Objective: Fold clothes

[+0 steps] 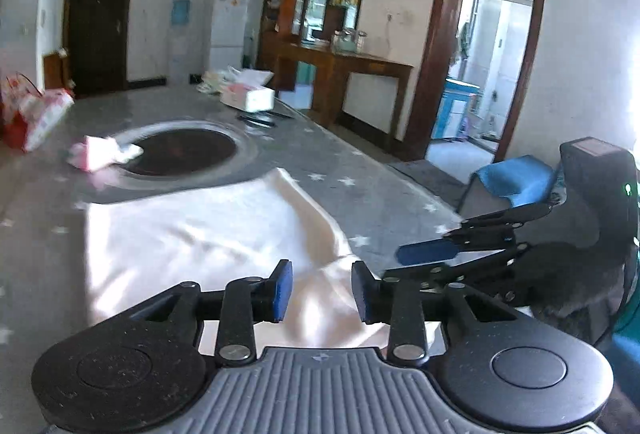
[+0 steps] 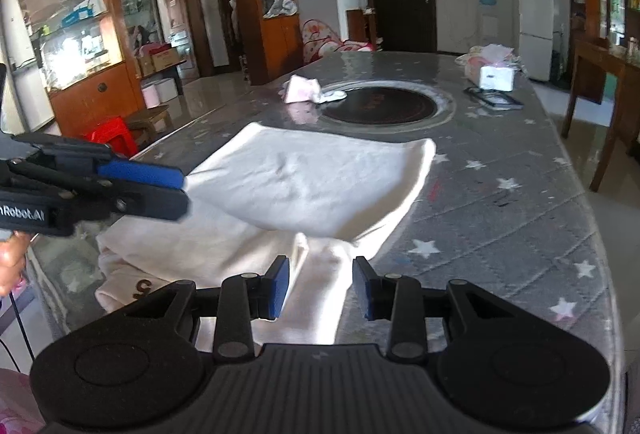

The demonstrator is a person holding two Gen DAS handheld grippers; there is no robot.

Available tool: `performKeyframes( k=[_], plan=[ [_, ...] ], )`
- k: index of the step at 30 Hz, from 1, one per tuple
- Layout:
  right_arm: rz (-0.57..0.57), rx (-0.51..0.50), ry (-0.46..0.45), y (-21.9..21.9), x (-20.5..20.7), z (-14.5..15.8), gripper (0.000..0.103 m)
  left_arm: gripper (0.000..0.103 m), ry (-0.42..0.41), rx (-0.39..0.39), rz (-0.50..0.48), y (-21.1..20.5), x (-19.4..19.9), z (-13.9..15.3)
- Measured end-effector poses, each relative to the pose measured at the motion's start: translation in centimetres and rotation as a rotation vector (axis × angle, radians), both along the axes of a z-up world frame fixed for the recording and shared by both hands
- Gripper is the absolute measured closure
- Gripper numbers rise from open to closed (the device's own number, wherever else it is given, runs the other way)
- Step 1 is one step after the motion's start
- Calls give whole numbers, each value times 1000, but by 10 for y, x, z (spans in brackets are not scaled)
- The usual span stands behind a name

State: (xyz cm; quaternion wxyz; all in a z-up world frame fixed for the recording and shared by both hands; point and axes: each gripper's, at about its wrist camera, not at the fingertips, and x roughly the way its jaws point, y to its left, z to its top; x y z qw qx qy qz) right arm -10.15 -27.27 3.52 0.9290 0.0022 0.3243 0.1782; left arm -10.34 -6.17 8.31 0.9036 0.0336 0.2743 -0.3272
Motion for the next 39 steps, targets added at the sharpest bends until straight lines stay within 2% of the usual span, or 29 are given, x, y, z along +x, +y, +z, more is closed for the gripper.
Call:
performKeyframes(
  k=[7,11,18,22,23,24,26,29,33,37,39],
  plan=[
    [71,-8,33,25,13,-9,70,62,-13,119,135,68,-17,-16],
    [86,-20,59,35,23,-17,70,58,7,175,183,95,-26,-31],
    [63,-39,93,40,32,-28,72,58,5,231,181,101,-33,-50],
    [48,-43,96,41,33,-28,83,60,-4,224,166,99,-33,-54],
    [46,-44,95,41,33,-28,89,66,-4,227,163,98,-33,-55],
    [44,-45,93,42,33,-28,90,71,-5,230,160,97,-32,-57],
    [41,-59,79,44,32,-25,97,88,-6,237,156,96,-32,-60],
    [42,-76,55,46,29,-17,99,98,-9,233,164,98,-34,-61],
    [42,-98,8,47,22,-3,99,100,-5,214,165,102,-36,-58],
    [17,-114,10,43,23,-3,99,100,6,217,166,103,-36,-59],
    [18,-113,46,43,27,-10,99,99,16,225,154,102,-36,-60]
  ],
)
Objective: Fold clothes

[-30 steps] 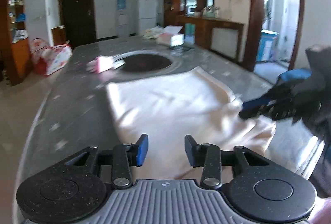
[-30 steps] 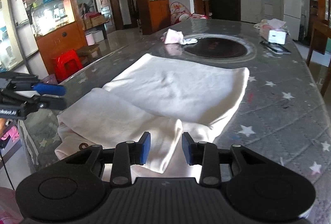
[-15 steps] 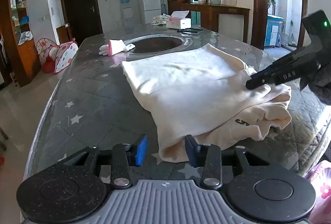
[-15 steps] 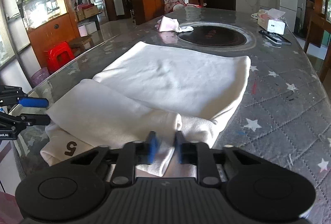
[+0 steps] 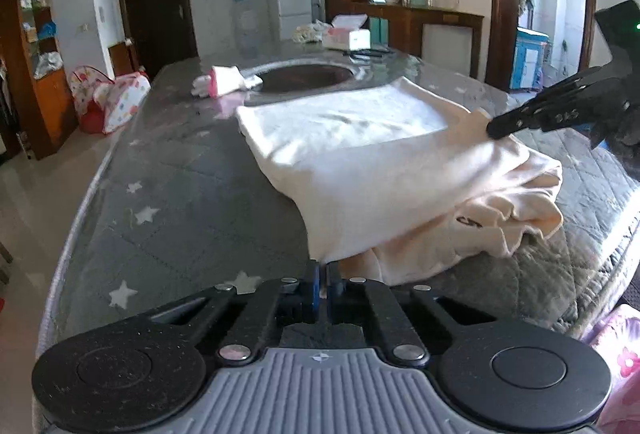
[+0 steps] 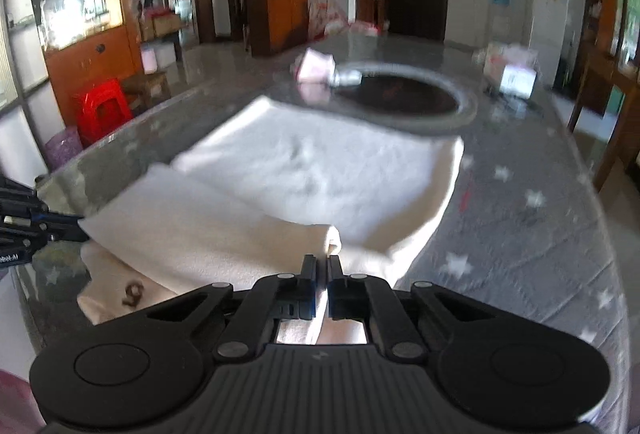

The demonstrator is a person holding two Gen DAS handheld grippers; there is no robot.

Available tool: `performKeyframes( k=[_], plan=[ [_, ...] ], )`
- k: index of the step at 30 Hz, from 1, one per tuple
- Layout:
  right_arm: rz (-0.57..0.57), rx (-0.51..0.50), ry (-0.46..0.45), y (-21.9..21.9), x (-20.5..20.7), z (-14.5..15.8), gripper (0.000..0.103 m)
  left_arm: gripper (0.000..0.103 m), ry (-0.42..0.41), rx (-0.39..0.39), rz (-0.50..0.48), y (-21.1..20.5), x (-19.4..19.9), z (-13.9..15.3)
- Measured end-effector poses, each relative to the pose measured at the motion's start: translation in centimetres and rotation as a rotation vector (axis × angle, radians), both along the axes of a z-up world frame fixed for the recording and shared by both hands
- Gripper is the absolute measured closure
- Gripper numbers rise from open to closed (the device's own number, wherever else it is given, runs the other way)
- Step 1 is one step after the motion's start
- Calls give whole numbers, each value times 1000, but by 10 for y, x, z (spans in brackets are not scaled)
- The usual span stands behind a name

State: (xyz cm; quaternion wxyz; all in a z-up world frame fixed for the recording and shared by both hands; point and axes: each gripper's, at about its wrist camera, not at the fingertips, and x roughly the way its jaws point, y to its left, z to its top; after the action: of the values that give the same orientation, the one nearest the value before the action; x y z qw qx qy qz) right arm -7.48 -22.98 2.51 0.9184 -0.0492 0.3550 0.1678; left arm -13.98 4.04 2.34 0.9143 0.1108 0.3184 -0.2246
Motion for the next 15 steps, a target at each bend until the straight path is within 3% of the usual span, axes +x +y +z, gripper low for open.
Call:
performKeyframes(
  k=[3,8,15],
  plan=[
    [12,-7,30,0,2,-7,96,96,6,25,-27,0,-1,3],
    [32,9,-19,-5,-5,10,94,90,9,8,-53,8,5,22],
    [52,29,-41,1,2,12,94,90,-31,-86,-53,-1,32,47]
  ],
)
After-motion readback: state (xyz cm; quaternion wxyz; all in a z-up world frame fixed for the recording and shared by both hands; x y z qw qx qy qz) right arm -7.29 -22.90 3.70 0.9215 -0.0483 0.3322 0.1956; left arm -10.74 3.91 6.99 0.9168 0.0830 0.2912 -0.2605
